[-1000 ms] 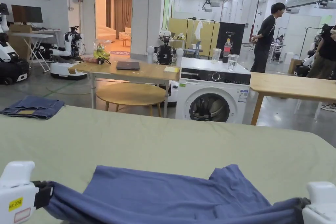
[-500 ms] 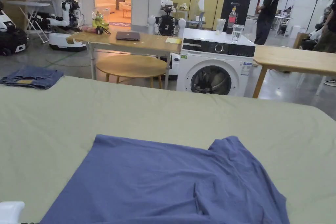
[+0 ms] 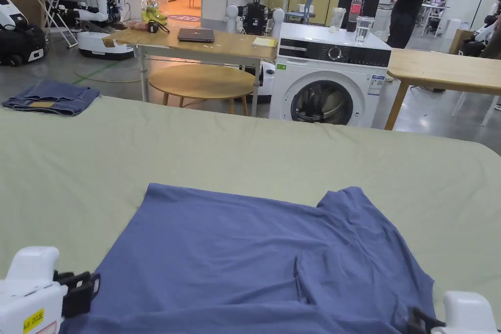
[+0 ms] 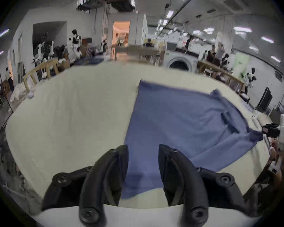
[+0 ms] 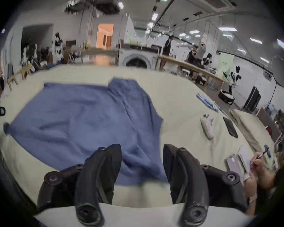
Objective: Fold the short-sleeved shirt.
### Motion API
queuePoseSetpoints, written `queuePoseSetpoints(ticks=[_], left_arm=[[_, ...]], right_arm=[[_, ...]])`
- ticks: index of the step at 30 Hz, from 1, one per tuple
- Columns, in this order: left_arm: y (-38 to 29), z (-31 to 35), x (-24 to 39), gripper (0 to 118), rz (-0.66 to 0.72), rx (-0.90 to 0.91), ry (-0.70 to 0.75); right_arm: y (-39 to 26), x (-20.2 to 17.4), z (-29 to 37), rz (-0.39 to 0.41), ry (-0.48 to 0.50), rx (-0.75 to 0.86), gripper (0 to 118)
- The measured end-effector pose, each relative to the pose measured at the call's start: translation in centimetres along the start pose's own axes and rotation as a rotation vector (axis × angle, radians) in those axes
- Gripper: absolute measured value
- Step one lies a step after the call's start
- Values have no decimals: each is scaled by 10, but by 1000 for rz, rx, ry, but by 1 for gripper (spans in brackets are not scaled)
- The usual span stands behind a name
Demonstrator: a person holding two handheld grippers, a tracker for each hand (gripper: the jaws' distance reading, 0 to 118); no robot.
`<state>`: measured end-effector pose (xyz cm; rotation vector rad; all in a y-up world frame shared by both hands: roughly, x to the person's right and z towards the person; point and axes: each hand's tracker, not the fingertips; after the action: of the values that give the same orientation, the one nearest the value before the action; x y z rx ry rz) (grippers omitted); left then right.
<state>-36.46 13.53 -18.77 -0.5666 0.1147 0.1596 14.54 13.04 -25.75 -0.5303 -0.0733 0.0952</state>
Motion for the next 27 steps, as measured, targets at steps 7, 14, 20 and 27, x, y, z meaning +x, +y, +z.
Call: queuePoseSetpoints(ticks=[7,14,20,27], left_arm=[[13,17,67,23,-86,259,-1],[16,18,100,0,-146,278,-4],[15,-4,80,0,-94,160,0],[31,-45,33,0,-22,-1,2]], right_arm=[[15,-66,32,-67,80,272,17],[22,-105,46,-61,141,342,0],[23,-112,39,-29,185,309,0],[20,-109,12,7,182,208,0]])
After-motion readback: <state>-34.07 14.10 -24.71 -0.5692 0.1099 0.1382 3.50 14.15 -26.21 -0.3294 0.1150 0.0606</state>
